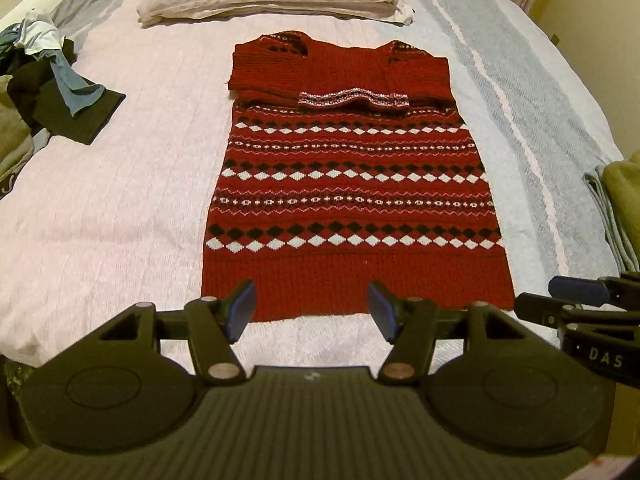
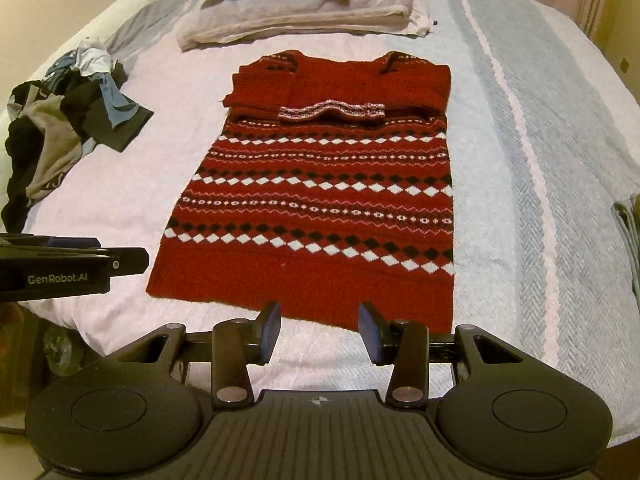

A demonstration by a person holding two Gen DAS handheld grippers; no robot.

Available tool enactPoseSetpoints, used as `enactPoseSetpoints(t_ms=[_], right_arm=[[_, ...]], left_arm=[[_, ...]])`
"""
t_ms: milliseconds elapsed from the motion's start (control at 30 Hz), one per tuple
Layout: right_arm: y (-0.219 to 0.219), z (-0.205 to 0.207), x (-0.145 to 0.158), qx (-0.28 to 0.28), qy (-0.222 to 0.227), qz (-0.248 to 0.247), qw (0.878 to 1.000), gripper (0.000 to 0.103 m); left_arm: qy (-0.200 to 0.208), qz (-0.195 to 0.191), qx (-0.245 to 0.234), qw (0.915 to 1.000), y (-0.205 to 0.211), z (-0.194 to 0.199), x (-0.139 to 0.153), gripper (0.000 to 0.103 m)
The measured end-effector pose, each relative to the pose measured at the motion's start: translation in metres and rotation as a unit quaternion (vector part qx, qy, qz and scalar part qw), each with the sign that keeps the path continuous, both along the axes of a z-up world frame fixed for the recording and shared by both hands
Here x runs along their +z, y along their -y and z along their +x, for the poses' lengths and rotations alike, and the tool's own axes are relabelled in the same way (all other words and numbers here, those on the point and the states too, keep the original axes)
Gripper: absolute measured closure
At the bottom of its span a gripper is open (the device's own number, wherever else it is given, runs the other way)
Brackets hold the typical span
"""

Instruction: Fold large clothes

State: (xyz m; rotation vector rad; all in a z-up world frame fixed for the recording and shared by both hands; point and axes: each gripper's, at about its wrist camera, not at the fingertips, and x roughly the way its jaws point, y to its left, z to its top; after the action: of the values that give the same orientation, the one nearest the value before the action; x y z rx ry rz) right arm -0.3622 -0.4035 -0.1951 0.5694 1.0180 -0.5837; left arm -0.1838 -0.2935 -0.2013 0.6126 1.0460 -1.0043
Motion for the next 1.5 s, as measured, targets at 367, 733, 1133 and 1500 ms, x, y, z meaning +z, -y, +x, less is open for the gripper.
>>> enactPoseSetpoints(t_ms=[367,733,1133,1500], right_arm=[[0.065,-0.048,-0.067,-0.071,0.085,0.048,0.993,0.062],[0.152,-0.125,-0.221,-0.189,0.227,0.23,0.927,0.061],[0.149,-0.15,-0.16,-0.15,0.255,0.214,0.931,0.102],[0.145,-0.173,-0.18,-0.2,0.209,0.284,0.914,0.102]], left_arm=[[-0.03,-0.062,-0.017,0.9975,-0.025,0.072,-0.078,0.026],[-0.23,-0.135,0.078,0.9606,-0.053,0.184,-0.223,0.039],[-0.272,-0.157,0.033,0.9489,-0.085,0.192,-0.183,0.1],[-0.288,-0.111,0.1,0.946,-0.092,0.202,-0.211,0.099]])
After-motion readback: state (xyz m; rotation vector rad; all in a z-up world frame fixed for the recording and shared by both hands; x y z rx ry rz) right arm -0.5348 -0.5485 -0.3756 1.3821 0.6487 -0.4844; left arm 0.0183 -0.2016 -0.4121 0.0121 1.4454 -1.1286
